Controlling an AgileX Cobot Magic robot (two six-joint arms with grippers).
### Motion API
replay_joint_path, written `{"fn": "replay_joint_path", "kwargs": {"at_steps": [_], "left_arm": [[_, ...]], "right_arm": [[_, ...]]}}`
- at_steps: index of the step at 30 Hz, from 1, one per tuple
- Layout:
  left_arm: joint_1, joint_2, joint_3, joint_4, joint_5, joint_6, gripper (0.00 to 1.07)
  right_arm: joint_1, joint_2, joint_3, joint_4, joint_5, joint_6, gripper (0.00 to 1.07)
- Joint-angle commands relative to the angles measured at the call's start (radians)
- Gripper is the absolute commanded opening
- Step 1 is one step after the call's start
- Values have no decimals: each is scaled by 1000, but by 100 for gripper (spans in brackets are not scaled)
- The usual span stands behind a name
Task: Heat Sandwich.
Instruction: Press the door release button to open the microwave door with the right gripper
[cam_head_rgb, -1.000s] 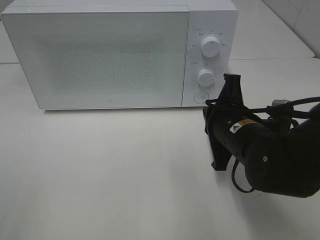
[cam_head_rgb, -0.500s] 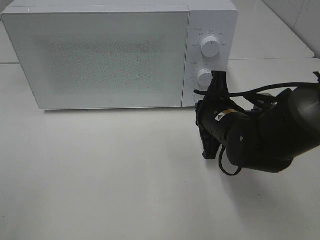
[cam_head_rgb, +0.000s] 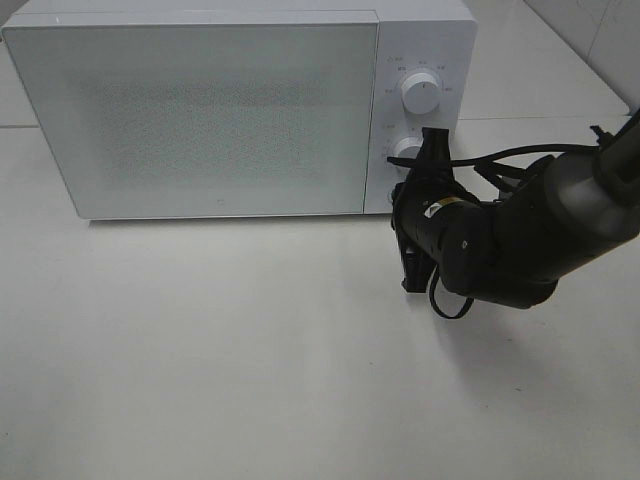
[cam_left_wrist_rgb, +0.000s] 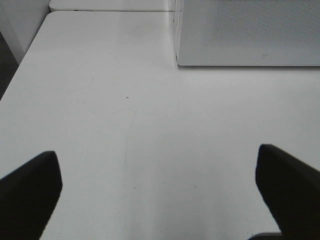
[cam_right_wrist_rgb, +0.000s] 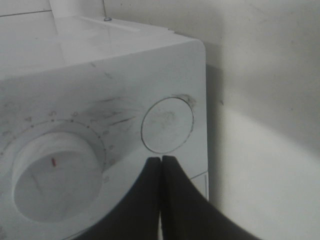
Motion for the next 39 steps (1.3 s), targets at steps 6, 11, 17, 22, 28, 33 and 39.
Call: {"fn": "replay_joint_path", "kwargs": {"at_steps": [6,11,17,22,28,33,39], "left_arm": [[-5,-17,1,-8,-13,0,98],[-5,-17,1,-8,-13,0,98],[-5,-17,1,-8,-13,0,98],[-5,-17,1,-8,-13,0,98],[-5,-17,1,-8,-13,0,98],[-5,-17,1,-8,-13,0,98],[-5,-17,1,-8,-13,0,98]], "right_arm": [[-19,39,-37,-10,13,0,0],[-29,48,-57,-9,2,-15,0],[-31,53,-70,10,6,-22,0],[-42,53,-70,13,22,-22,0],[-42,60,-70,17,19,-22,0],[-42,77,-96,12,16,-21,0],[-42,89,-117,17,-3,-23,0]]}}
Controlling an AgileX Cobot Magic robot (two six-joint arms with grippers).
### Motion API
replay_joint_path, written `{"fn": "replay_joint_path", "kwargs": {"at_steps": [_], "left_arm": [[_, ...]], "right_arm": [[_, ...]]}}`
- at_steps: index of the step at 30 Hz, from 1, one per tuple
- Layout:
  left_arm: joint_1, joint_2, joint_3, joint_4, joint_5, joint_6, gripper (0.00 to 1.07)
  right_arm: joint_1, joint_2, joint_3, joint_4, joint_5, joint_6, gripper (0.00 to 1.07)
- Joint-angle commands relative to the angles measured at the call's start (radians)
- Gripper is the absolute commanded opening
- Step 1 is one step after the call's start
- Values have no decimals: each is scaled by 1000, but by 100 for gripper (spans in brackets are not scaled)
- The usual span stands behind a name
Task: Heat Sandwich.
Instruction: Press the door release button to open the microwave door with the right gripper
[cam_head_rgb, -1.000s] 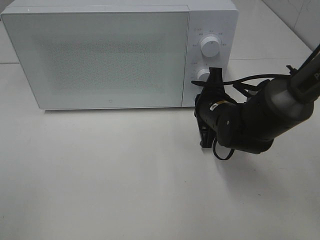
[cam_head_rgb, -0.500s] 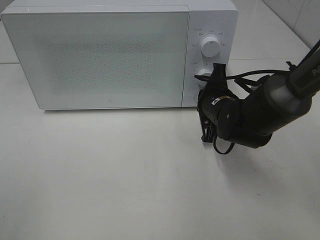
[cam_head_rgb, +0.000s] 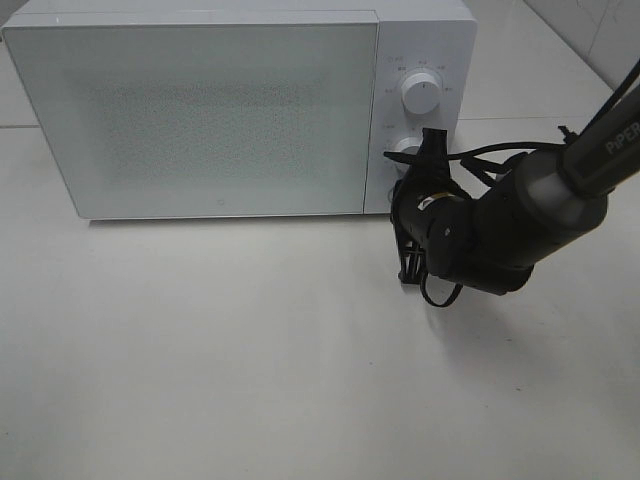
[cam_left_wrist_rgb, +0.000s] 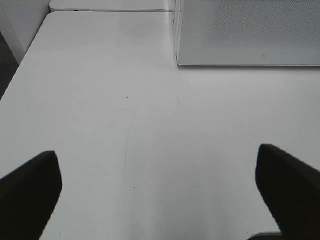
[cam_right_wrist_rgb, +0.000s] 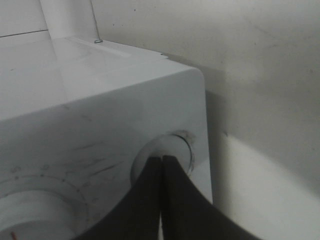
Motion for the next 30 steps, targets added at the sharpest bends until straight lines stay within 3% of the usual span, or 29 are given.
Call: {"fn": "replay_joint_path", "kwargs": {"at_steps": [1,19,30], "left_arm": [[-5,-17,1,-8,-13,0,98],[-5,-16,1,-8,-13,1,98],[-5,-16,1,-8,-13,1,98]], "right_arm": [[-2,4,-21,-7,-24,-17,0],[-2,44,-61,18,-184,-24,0],[-35,99,-146,8,-202,-28,0]]}}
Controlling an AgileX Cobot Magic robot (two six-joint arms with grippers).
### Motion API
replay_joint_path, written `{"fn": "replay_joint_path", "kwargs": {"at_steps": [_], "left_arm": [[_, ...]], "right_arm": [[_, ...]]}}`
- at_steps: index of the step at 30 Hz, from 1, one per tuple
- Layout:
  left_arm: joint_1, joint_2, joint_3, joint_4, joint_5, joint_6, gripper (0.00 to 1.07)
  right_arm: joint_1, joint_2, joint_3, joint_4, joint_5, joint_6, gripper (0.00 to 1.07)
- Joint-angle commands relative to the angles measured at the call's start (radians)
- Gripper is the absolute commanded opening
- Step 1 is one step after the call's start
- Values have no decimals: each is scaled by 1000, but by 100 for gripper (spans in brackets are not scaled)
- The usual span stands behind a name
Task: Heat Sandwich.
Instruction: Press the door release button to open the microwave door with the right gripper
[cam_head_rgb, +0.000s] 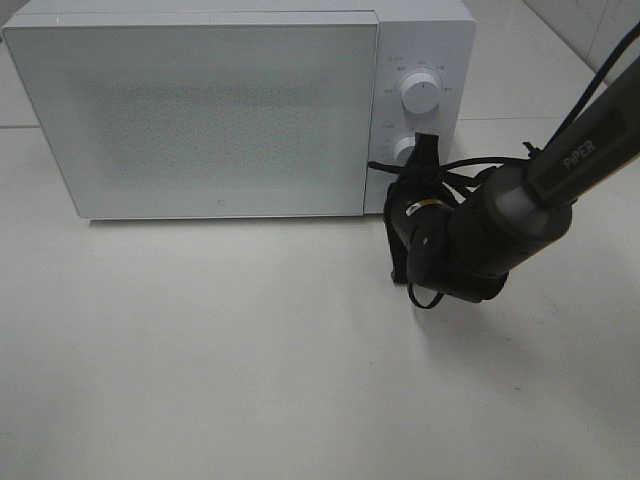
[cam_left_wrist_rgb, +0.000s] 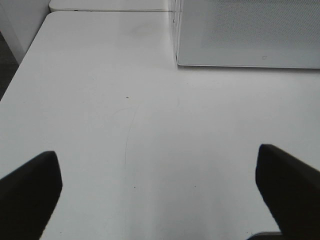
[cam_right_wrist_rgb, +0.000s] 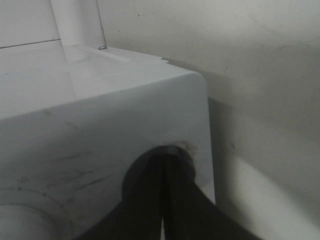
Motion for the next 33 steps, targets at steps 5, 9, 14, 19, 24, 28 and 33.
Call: {"fn": "replay_joint_path", "kwargs": {"at_steps": [5,9,14,19,24,28,33], "left_arm": [[-5,-16,1,-8,-13,1,98],[-5,-16,1,-8,-13,1,98],[-5,-16,1,-8,-13,1,98],[-5,-16,1,-8,-13,1,98],[-5,-16,1,-8,-13,2,98],[-5,-16,1,-8,-13,2,98],[-5,-16,1,-8,-13,2,98]], "right_arm": [[-58,31,-112,-71,-123,-27,0],[-60,31,-114,-74,-88,-32,0],[-60,31,-114,-74,-69,-32,0],[-60,16,-109,-76,-15,-33,0],[-57,6,-107,-73,13,-46,0],[-54,-10,-96,-69,63,-51,0],[-54,-35,-48,-65,65,-52,0]]}}
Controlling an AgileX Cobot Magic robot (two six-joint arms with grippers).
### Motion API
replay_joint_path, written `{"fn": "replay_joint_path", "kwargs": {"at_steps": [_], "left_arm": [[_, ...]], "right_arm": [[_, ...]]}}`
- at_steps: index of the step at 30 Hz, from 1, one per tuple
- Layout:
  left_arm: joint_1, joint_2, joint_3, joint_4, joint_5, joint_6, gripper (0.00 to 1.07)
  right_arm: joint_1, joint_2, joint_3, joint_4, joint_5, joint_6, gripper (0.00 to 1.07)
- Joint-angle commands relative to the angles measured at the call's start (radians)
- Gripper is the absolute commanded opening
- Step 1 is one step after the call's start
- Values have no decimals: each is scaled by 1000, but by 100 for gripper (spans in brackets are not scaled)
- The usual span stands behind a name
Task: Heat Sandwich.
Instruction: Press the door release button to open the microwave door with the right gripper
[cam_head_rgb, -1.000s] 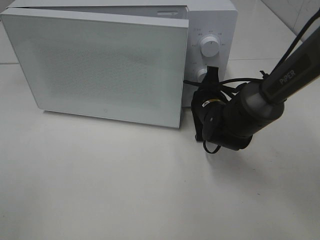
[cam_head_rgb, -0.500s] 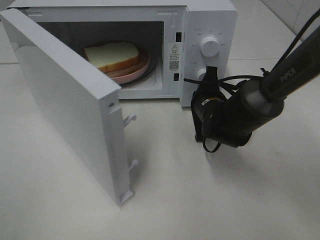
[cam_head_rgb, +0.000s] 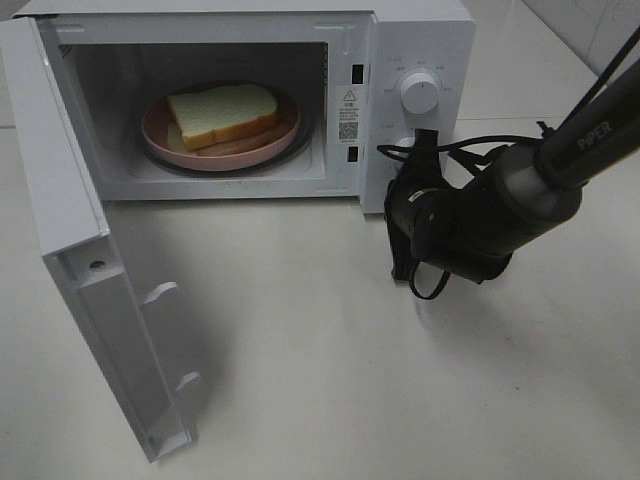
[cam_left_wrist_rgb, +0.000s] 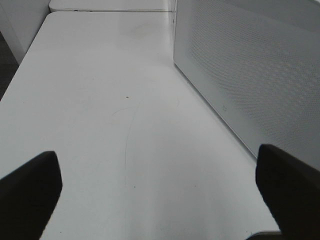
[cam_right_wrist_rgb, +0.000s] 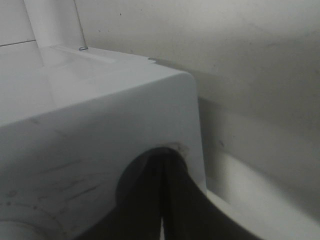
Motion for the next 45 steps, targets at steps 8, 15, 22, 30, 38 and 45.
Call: {"fn": "replay_joint_path", "kwargs": {"at_steps": [8,15,22,30,38,45], "left_arm": [[-5,-16,1,-8,-13,1,98],[-5,-16,1,-8,-13,1,98],[-5,-16,1,-8,-13,1,98],[-5,-16,1,-8,-13,2,98],[-5,-16,1,-8,-13,1,98],[-5,-16,1,-8,-13,1,98]], "right_arm": [[-19,-38,35,-95,-31,-19,0],[-6,-75,91,-95,-16,-20,0],[15,-125,153,-88,-3,-19,0],[27,-223,224,-106,31,-69,0],[27,-401,300,-212,242,-261,0],[14,-523,307,-361,458,-451,0]]}}
